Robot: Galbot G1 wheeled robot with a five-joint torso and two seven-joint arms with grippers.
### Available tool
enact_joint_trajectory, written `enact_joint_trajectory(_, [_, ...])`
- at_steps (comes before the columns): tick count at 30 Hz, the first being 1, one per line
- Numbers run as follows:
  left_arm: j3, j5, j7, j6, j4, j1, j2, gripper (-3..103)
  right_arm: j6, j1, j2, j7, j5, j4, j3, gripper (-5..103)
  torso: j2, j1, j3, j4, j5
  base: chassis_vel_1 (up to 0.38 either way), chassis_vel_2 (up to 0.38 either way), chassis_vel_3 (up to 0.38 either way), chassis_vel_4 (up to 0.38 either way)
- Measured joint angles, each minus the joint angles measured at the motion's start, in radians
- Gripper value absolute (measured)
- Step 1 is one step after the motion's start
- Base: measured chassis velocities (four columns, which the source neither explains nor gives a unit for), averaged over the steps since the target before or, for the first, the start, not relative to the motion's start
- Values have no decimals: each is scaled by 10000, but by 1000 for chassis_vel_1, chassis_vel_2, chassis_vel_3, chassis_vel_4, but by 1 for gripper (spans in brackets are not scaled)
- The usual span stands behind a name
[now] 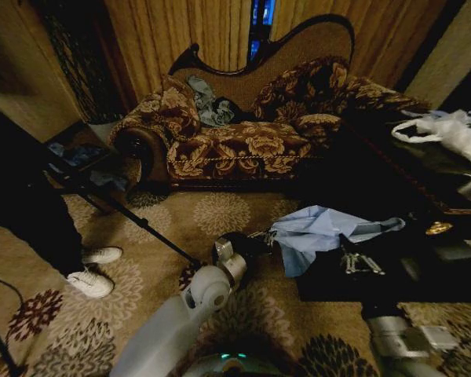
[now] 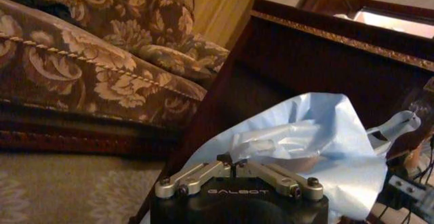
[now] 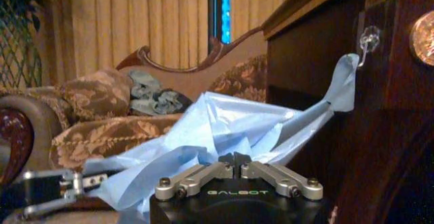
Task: Place a garbage bag over the trash bin.
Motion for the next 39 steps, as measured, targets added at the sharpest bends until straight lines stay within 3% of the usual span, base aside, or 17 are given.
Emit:
enact_joint_trajectory(9, [93, 569, 463, -202, 47, 98, 3, 0, -847, 365, -775, 942, 443, -18, -400, 0, 0, 0, 0, 0, 2, 0, 0, 0, 0])
enact_joint_trajectory(15, [314, 1224, 799, -388, 338, 197, -9, 0, -1585, 696, -1711, 1478, 1628, -27, -12, 0, 0, 0, 0, -1, 2, 0, 0, 0, 0])
enact_joint_trajectory(18, [480, 1621, 961, -501, 409, 185, -11, 0, -2032, 804, -2629, 2168, 2296, -30, 144, 0, 0, 0, 0, 0, 1, 0, 0, 0, 0])
enact_joint_trajectory(27, [632, 1926, 1131, -598, 392, 228, 59, 0, -2971, 1043, -4458, 3527, 3605, -35, 256, 0, 0, 0, 0, 0, 1, 0, 0, 0, 0])
enact_joint_trajectory(29, [665, 2062, 1206, -636, 399, 275, 54, 0, -3391, 1474, -5073, 4208, 4498, -36, 177, 0, 0, 0, 0, 1, 2, 0, 0, 0, 0])
enact_joint_trajectory(32, [704, 2147, 1255, -670, 432, 331, 42, 0, -3654, 1657, -5344, 4498, 5123, -37, 166, 0, 0, 0, 1, 2, 1, 0, 0, 0, 0])
enact_joint_trajectory(39, [890, 2272, 1343, -781, 565, 319, -13, 0, -3960, 1569, -5795, 4586, 5446, -40, 56, 0, 0, 0, 0, -2, 2, 0, 0, 0, 0])
